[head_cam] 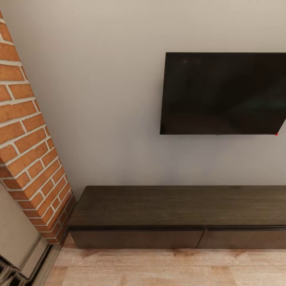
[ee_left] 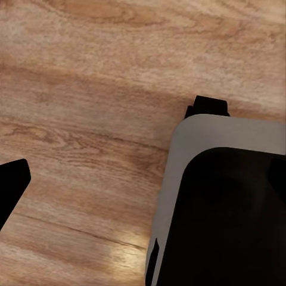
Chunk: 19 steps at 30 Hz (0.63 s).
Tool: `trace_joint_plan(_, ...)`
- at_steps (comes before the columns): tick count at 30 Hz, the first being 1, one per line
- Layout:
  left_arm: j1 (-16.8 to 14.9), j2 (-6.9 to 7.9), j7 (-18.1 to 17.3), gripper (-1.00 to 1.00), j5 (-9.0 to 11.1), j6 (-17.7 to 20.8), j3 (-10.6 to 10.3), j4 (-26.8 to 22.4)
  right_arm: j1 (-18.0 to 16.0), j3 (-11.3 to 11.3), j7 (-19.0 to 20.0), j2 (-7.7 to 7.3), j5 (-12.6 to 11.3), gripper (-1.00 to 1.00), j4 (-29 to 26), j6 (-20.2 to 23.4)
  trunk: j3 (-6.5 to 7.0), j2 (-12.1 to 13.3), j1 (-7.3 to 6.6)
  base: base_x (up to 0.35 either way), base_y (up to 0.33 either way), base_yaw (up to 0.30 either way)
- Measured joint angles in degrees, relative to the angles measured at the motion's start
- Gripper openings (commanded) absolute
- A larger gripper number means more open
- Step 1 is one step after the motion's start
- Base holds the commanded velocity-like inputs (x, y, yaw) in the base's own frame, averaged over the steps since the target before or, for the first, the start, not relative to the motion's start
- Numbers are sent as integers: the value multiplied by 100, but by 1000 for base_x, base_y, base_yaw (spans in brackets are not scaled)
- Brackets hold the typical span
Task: Place each of the two pumpkins and all three candles from the living room inside a cabinet in the living room (use any cabinet), then make sure every cabinet is closed, and position the cauldron so it is next to a table in the living room.
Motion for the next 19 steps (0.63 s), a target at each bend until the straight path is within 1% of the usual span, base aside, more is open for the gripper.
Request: trace_joint_plan(19, 0, -1, 0, 100, -3, 0, 0, 0, 0, 0, 0, 0, -3, 100, 0, 0, 0, 0, 0, 0, 0, 0)
